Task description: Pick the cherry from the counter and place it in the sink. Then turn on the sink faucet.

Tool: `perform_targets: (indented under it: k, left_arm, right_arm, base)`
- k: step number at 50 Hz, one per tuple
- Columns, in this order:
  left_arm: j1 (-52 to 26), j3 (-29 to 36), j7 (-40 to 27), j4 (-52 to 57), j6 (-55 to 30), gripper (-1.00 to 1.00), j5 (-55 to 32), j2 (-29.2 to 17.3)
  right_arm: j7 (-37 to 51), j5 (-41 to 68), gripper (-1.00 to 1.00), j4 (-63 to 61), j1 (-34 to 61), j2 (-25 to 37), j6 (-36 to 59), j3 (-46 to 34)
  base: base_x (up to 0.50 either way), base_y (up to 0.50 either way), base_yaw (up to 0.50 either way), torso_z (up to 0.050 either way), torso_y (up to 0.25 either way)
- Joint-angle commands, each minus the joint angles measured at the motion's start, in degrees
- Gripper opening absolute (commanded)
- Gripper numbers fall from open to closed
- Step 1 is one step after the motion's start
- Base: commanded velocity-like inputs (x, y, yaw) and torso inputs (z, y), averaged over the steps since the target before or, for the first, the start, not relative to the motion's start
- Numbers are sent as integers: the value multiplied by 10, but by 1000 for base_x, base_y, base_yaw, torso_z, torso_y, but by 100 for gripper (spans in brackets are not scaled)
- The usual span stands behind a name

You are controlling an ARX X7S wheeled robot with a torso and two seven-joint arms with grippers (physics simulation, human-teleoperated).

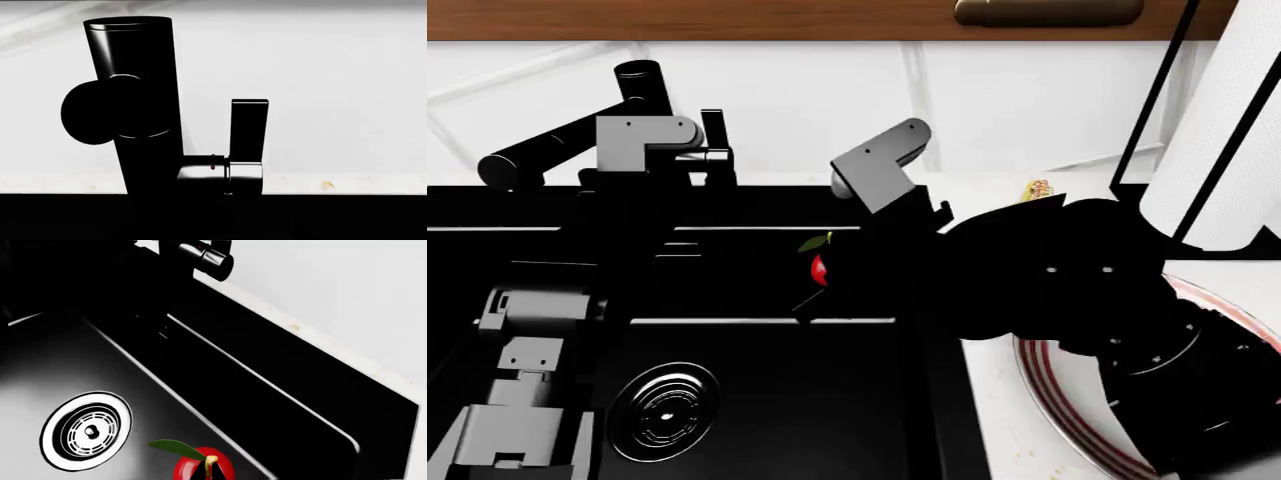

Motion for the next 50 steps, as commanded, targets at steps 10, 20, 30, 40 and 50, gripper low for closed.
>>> perform_targets:
  k: [10, 20, 30, 40, 50]
  left_arm:
    - [0, 0, 1, 0, 0, 100, -6, 0]
    - [-1, 1, 2, 0, 0, 100, -8, -2]
    - [0, 2, 4, -2, 3, 100, -11, -2]
    - [0, 3, 4, -1, 3, 100, -12, -5]
    - [4, 3, 3, 0, 6, 100, -14, -6]
  right_arm:
    - [-132, -93, -100, 112, 18, -89, -65, -81]
    - [-197, -122, -100, 163, 10, -117, -92, -124]
    - [-234, -148, -100, 211, 1, -138, -112, -160]
    - [-245, -168, -100, 241, -30, -158, -127, -196]
    - [-246, -170, -100, 247, -34, -161, -129, -209]
  base:
    - [0, 0, 0, 0, 0]
    - [0, 0, 0, 0, 0]
    - [0, 0, 0, 0, 0]
    - [0, 0, 0, 0, 0]
    - [0, 0, 0, 0, 0]
